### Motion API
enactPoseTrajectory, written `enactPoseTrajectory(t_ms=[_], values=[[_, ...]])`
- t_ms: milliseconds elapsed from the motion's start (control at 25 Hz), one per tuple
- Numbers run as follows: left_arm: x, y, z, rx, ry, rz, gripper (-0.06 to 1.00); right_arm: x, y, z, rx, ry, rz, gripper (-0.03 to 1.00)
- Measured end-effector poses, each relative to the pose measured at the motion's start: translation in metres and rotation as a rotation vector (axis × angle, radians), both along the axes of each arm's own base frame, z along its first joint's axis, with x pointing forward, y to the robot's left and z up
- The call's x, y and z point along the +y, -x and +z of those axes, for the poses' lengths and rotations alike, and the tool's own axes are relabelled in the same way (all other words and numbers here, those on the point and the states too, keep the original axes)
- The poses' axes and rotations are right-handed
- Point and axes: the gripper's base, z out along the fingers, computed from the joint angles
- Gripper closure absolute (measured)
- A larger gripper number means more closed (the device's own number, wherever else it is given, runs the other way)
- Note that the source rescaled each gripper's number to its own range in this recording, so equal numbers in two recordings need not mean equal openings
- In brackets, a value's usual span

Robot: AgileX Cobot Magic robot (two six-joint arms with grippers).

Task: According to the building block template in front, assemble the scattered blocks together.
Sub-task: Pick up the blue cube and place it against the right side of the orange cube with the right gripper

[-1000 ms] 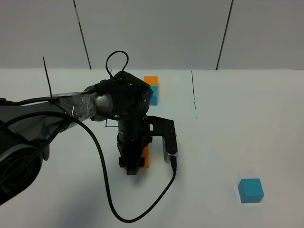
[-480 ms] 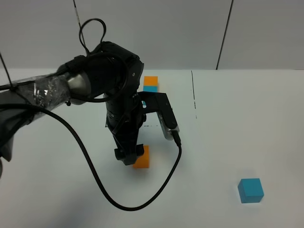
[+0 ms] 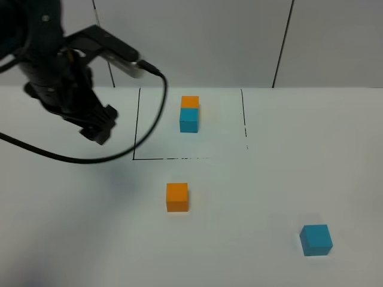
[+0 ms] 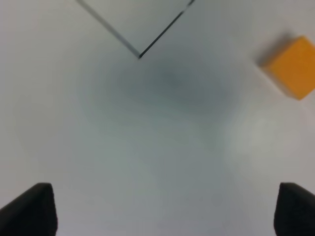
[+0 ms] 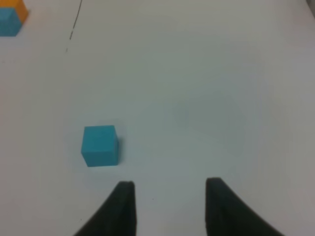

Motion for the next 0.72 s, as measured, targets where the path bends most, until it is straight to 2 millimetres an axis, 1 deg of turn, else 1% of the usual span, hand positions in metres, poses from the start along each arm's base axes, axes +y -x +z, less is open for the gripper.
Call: enactPoseTrajectory(t_ms=[40,80,200,280,320,400,440,520,600,720], values=[[0.017,0.005,0.005,-0.003,0.003,0.051,0.05,0.000,0.000,0.000,0.000,0.000,0.000,0.97],[0.033,0.010,0.006,0.003,0.003,0.098,0.05,0.000,0.000,0.000,0.000,0.000,0.000,0.97],[0.074,0.039,0.018,-0.027,0.019,0.216,0.06,0.000,0.000,0.000,0.000,0.000,0.000,0.97],[0.100,0.066,0.030,-0.086,0.046,0.321,0.07,0.000,0.000,0.000,0.000,0.000,0.000,0.97],[0.110,0.081,0.039,-0.129,0.062,0.371,0.07,0.000,0.000,0.000,0.000,0.000,0.000,0.97],[0.127,0.113,0.048,-0.187,0.090,0.482,0.08,0.000,0.000,0.000,0.000,0.000,0.000,0.97],[0.133,0.130,0.055,-0.224,0.099,0.522,0.08,0.000,0.000,0.000,0.000,0.000,0.000,0.97],[0.139,0.162,0.059,-0.283,0.098,0.571,0.09,0.000,0.000,0.000,0.000,0.000,0.000,0.97],[0.139,0.196,0.066,-0.359,0.116,0.588,0.09,0.000,0.000,0.000,0.000,0.000,0.000,0.97],[0.137,0.242,0.067,-0.457,0.148,0.594,0.10,0.000,0.000,0.000,0.000,0.000,0.000,0.97]])
